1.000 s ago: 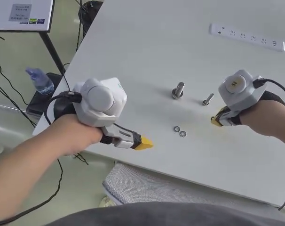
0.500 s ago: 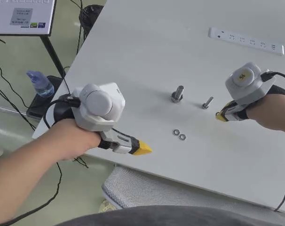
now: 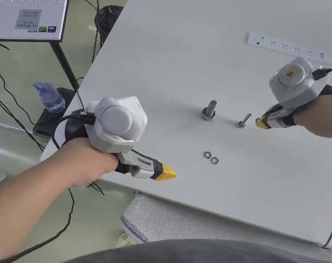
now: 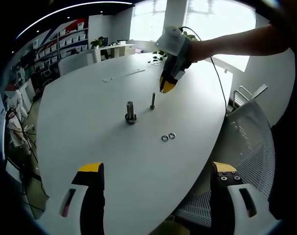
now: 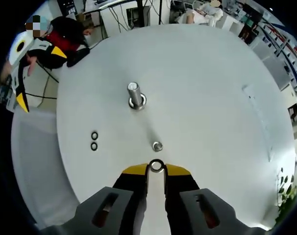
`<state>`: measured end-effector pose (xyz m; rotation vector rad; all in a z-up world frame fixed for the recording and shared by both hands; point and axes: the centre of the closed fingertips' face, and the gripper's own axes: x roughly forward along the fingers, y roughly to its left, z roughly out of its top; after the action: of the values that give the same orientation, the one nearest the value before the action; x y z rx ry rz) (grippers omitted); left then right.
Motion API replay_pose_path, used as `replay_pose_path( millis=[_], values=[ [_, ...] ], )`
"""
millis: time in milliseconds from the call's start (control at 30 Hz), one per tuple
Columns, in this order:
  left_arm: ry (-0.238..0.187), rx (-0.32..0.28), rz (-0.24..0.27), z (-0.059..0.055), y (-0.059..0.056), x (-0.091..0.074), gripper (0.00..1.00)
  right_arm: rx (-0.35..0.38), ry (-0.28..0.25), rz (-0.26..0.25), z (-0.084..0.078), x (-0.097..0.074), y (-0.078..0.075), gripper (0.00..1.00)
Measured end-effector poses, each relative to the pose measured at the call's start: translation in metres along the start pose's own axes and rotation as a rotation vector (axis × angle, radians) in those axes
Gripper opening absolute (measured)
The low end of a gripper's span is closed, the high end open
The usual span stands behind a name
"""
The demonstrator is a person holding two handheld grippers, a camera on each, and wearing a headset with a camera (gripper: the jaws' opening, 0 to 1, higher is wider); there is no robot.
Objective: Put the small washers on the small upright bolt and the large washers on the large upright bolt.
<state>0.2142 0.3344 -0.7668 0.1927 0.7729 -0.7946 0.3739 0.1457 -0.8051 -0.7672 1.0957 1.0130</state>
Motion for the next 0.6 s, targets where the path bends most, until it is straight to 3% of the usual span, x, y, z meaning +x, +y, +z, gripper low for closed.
replay_pose_path(
  millis=[600],
  values=[
    [-0.011, 0.001, 0.005, -0.001, -0.002, 0.001, 0.89, -0.041, -0.014, 0.006, 0.016, 0.008, -0.008, 0.13]
  ],
)
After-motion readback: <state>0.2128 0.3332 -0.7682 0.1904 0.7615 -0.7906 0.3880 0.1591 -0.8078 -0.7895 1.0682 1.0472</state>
